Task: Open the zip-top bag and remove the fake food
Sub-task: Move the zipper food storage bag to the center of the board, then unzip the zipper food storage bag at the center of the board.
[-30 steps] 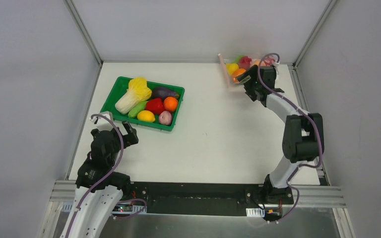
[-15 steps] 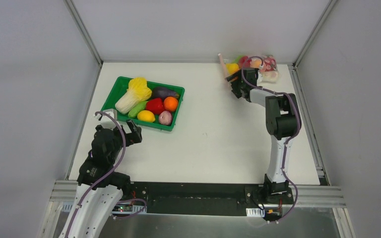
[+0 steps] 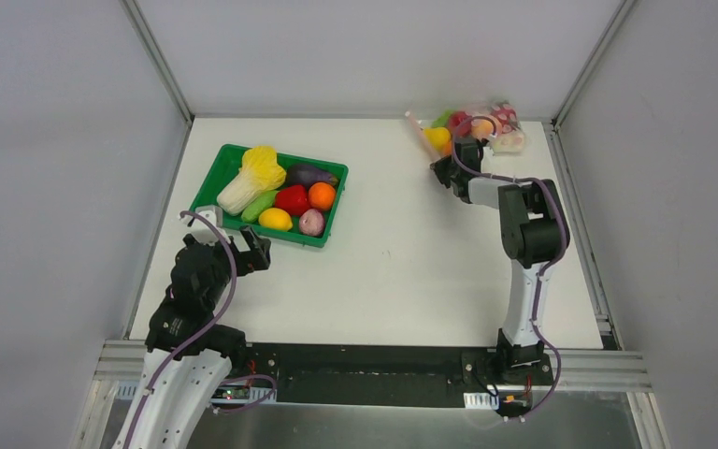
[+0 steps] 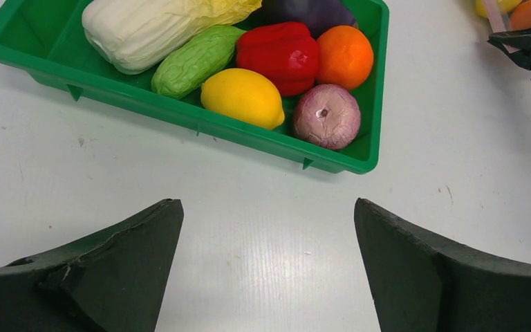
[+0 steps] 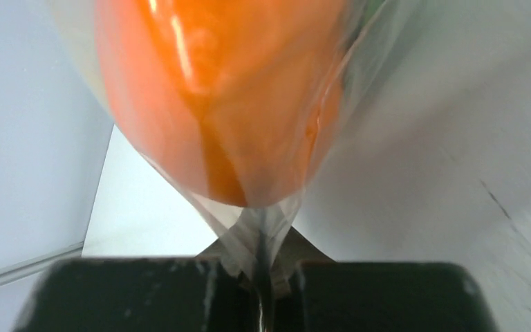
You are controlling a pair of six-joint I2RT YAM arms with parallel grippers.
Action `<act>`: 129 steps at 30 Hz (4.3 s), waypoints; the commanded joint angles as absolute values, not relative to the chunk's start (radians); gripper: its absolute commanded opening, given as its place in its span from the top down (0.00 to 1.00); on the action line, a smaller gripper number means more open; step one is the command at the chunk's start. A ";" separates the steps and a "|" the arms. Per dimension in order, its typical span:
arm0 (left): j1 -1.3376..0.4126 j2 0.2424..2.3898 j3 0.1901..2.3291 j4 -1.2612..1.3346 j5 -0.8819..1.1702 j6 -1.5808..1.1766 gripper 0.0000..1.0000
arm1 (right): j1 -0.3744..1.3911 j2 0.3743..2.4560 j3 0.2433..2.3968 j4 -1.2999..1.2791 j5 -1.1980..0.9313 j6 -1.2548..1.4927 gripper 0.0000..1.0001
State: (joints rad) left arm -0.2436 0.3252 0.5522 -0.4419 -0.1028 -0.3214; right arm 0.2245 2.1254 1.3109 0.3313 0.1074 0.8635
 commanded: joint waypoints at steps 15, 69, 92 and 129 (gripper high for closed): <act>-0.275 0.372 0.560 -0.402 0.090 -0.316 0.01 | 0.286 1.470 0.840 0.265 -0.147 0.746 1.00; -0.727 1.665 1.126 -0.021 0.368 -0.556 0.19 | 0.297 0.821 0.556 -0.325 0.139 0.664 0.14; -0.778 1.549 0.830 0.353 0.382 -0.805 0.33 | 0.149 1.011 0.777 -0.280 0.102 0.429 0.08; -0.745 1.800 0.796 0.731 0.481 -1.093 0.77 | 0.293 0.490 0.313 -0.162 -0.264 0.903 0.09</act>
State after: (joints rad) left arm -0.7395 1.8069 0.8097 0.6098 0.4515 -1.0428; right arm 0.2481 0.4961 0.3153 -0.2291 -0.3111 0.8612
